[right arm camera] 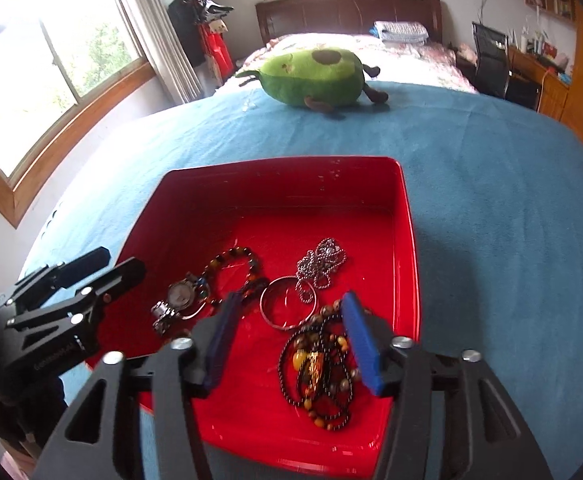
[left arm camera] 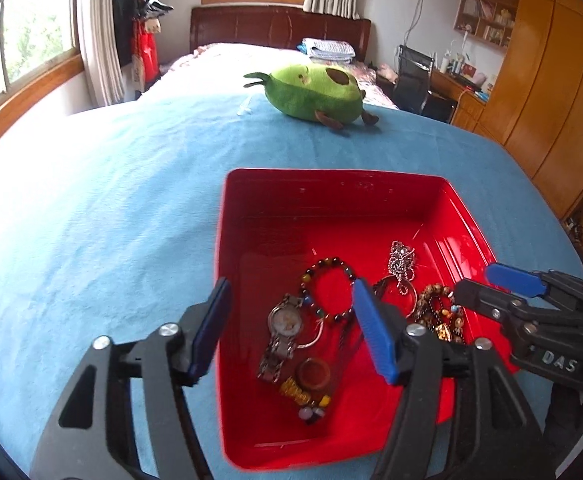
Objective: Organize jewelry
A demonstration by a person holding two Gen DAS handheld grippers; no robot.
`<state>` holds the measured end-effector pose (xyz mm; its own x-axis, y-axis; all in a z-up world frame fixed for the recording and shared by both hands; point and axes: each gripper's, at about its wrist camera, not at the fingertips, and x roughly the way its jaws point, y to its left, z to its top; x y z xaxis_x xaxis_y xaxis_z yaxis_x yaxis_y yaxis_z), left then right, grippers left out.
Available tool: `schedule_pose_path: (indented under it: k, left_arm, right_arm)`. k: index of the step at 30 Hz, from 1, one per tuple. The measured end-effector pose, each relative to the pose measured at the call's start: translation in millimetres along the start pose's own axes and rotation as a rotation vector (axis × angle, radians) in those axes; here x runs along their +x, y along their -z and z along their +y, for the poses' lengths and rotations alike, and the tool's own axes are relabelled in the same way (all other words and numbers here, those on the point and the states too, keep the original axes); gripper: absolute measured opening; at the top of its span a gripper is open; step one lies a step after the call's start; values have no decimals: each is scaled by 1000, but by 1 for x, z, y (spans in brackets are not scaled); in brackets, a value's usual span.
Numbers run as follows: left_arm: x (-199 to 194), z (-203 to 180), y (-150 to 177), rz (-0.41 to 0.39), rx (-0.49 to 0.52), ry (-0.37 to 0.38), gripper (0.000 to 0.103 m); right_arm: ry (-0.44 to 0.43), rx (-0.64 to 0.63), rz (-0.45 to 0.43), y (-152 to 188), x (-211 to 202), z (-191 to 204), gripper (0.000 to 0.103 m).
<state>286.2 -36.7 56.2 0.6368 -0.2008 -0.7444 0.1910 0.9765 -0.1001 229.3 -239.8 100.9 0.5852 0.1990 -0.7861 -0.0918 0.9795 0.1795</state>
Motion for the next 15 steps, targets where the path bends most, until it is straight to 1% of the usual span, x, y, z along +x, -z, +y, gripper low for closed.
schedule_pose_path:
  k: [1, 3, 5, 7, 9, 12, 15]
  left_arm:
    - [-5, 1, 2, -11, -3, -6, 71]
    - [-14, 3, 7, -27, -6, -23, 75]
    - [-24, 5, 12, -42, -9, -33, 79]
    - [-34, 6, 16, -59, -16, -44, 83]
    - [-42, 5, 19, -80, -19, -60, 89]
    - [-55, 3, 25, -114, -9, -78, 91]
    - [-66, -1, 33, -129, 3, -76, 92]
  right_arm:
    - [4, -10, -12, 2, -4, 2, 73]
    - [14, -26, -33, 6, -12, 6, 79]
    - [24, -35, -54, 9, -19, 10, 92]
    - [35, -42, -73, 12, -26, 13, 99]
    - [45, -54, -89, 15, -33, 16, 99]
    - [49, -63, -95, 23, -41, 18, 99]
    - [59, -62, -97, 29, -46, 20, 99]
